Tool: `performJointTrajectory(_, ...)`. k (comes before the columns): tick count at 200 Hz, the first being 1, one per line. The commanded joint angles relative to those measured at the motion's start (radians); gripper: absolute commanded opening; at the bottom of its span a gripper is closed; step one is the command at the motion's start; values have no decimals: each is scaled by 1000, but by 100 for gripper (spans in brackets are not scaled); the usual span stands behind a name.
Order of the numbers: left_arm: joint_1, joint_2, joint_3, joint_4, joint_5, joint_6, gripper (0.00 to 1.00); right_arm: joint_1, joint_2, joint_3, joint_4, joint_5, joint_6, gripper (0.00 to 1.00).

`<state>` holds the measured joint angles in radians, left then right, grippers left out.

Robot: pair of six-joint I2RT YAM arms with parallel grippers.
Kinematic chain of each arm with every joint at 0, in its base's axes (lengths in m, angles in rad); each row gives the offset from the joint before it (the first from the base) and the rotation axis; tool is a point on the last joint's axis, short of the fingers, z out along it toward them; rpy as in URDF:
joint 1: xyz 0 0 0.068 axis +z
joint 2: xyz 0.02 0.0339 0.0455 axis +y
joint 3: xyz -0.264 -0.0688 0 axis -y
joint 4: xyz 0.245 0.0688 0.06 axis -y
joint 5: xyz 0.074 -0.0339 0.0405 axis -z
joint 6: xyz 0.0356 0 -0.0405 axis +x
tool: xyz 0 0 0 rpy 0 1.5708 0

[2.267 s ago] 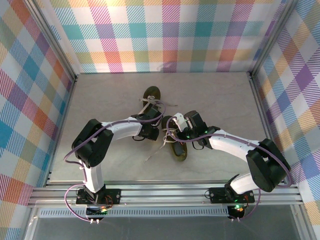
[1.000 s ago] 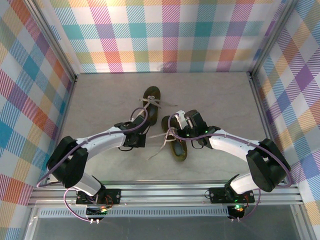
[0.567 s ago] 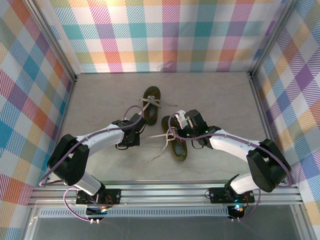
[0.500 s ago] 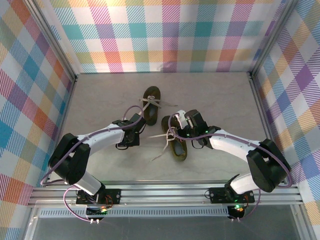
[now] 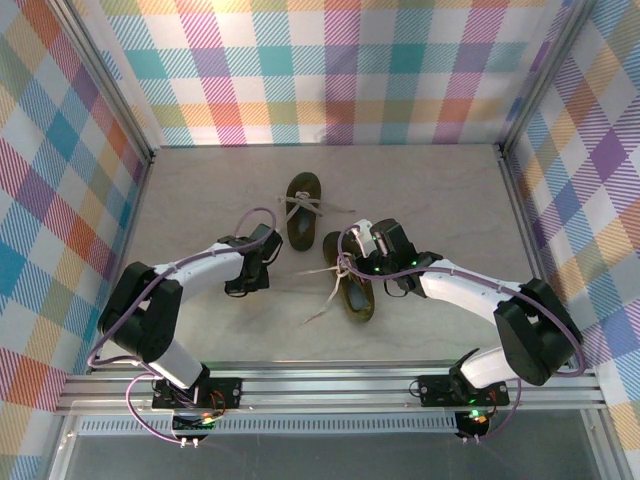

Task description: Tie the shoes

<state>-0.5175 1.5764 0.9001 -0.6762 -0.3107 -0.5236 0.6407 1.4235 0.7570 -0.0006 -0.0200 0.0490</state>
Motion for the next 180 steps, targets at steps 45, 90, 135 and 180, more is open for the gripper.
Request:
performJointTrajectory(45, -290, -170, 32, -25, 153, 64, 0, -30, -18, -13, 30, -69, 66, 0)
performJointTrajectory(90, -372, -320, -1, 156, 462, 184, 0, -129, 6, 6, 30, -257, 188, 0)
performJointTrajectory(135, -461, -217, 97, 177, 553, 248, 0, -147, 65, 49, 28, -365, 237, 0)
performJointTrajectory(180, -500, -168, 204, 291, 537, 219, 0, -151, 99, 53, 34, -377, 267, 0)
